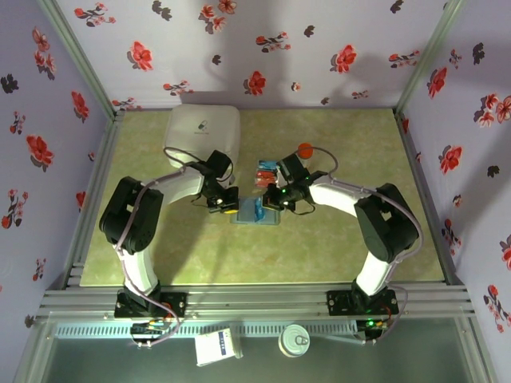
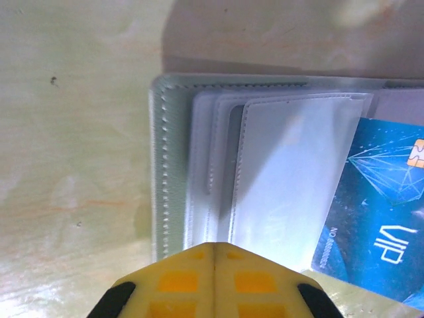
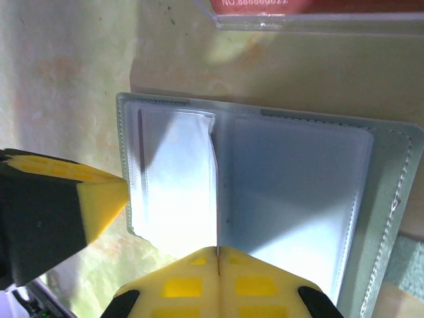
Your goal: Take the credit cards out of the card holder
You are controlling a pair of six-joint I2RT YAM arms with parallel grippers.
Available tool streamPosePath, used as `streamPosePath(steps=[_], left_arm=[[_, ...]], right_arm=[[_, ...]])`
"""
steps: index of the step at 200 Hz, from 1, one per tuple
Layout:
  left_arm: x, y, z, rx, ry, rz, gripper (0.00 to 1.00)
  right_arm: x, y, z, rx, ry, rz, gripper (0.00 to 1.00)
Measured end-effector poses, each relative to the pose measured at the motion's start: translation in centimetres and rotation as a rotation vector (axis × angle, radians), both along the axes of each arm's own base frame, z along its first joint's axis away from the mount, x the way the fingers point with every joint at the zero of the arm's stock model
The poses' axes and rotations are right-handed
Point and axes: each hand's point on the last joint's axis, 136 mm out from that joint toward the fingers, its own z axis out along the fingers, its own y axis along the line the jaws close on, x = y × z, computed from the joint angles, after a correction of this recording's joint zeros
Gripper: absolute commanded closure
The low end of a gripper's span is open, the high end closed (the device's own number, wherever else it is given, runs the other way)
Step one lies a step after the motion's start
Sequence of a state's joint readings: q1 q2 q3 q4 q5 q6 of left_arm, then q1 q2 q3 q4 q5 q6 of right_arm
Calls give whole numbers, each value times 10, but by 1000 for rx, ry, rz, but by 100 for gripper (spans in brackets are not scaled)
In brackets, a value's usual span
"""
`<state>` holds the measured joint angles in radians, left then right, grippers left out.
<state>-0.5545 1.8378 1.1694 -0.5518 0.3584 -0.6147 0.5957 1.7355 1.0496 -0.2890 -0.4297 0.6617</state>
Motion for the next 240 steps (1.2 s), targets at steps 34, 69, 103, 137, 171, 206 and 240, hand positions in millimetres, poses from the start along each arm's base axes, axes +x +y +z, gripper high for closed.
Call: streamPosePath(steps=[34, 69, 103, 137, 171, 206, 240], left_arm=[[2, -1, 14, -21, -32, 2, 100], [3, 0, 16, -23, -37, 5, 100], [-2, 4, 10, -12, -20, 7, 100], [-5, 7, 6, -7, -11, 10, 100], [-5, 9, 5, -6, -10, 16, 100], [-4, 12, 5, -4, -14, 23, 100], [0, 16, 11, -6, -36, 37, 100]], right_arm=[[6, -10, 21, -95, -69, 83, 100], [13, -23, 41, -222, -169, 221, 100], [24, -45, 57, -394, -280, 372, 100], [37, -54, 61, -519, -363, 604, 100], [45, -57, 60, -596, -406, 831, 100], [68, -56, 70, -618, -472, 963, 100], [98, -51, 78, -622, -521, 1025, 100]])
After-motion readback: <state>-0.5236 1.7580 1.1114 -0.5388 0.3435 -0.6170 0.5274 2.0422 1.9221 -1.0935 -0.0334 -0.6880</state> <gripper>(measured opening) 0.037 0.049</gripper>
